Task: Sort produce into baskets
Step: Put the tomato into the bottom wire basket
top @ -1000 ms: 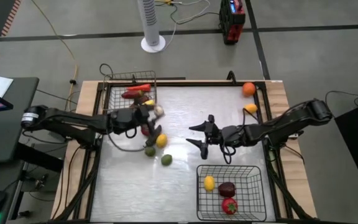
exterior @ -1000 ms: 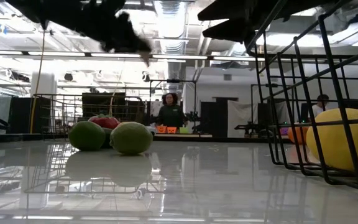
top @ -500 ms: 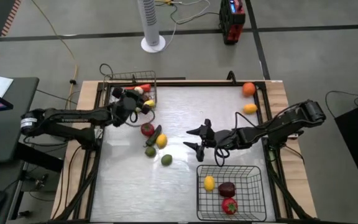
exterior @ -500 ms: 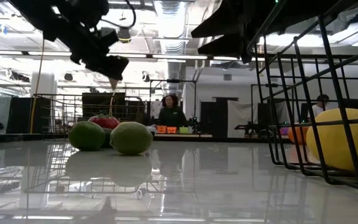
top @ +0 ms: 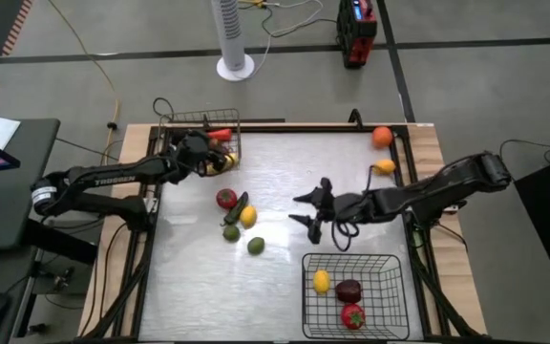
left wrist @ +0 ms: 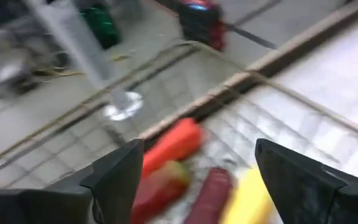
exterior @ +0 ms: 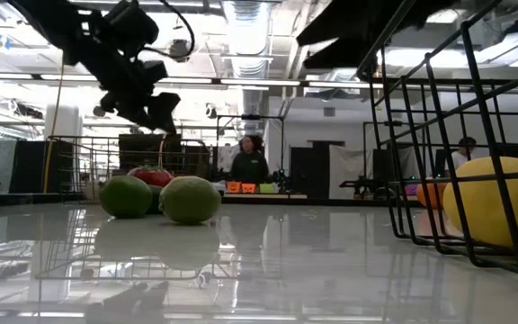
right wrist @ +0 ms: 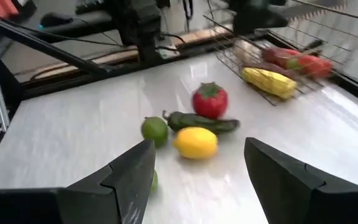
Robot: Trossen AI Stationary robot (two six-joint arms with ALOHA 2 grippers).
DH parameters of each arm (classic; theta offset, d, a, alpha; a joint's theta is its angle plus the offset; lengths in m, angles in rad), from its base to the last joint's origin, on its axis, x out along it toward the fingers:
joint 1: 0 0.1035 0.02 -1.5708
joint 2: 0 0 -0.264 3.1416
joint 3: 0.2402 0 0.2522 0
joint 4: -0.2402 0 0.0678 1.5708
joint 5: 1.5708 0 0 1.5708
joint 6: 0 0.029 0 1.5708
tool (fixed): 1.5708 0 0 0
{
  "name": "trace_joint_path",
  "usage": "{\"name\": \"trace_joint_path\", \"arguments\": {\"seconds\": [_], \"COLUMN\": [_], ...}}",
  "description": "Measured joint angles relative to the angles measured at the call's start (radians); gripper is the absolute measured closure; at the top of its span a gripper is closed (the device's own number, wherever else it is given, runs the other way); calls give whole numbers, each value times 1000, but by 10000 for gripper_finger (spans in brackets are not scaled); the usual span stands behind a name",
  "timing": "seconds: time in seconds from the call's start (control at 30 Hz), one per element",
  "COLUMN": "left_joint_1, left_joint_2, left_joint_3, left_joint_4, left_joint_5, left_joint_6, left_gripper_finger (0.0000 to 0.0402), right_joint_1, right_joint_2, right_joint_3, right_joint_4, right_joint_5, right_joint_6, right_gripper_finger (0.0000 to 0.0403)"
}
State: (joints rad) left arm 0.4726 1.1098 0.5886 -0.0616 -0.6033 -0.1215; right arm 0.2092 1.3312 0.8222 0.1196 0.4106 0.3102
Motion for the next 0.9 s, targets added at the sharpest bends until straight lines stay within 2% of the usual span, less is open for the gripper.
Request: {"name": "trace_joint_path", "arguments": {"seconds": [0.1,0.2,0.3,0.47,0.57,0.73,0.9], "left_joint_1": [-61,-158,-278,-444,-514,-553,-560], "left_joint_2": [-31,-48,-43,-43,-43,-43,3], "left_joint_3": [48,90,117,130,130,129,129], "left_joint_4": [-15,3,-44,-246,-301,-252,-277], "left_joint_5": [165,320,412,368,305,254,252], "left_joint_6": [-14,-58,-93,-226,-244,-197,-305], "left_gripper_finger": [100,104,110,113,113,113,113], "right_joint_1": [-11,-6,-5,-2,-2,-2,-5], "right_joint_2": [-76,-150,-209,-273,-295,-299,-299], "right_joint_3": [52,59,49,25,25,24,26], "right_joint_4": [-143,-186,-215,-290,-298,-259,-241], "right_joint_5": [-8,9,22,26,26,29,31], "right_joint_6": [-11,-67,-109,-127,-127,-141,-198], "right_gripper_finger": [127,127,127,127,127,127,127]}}
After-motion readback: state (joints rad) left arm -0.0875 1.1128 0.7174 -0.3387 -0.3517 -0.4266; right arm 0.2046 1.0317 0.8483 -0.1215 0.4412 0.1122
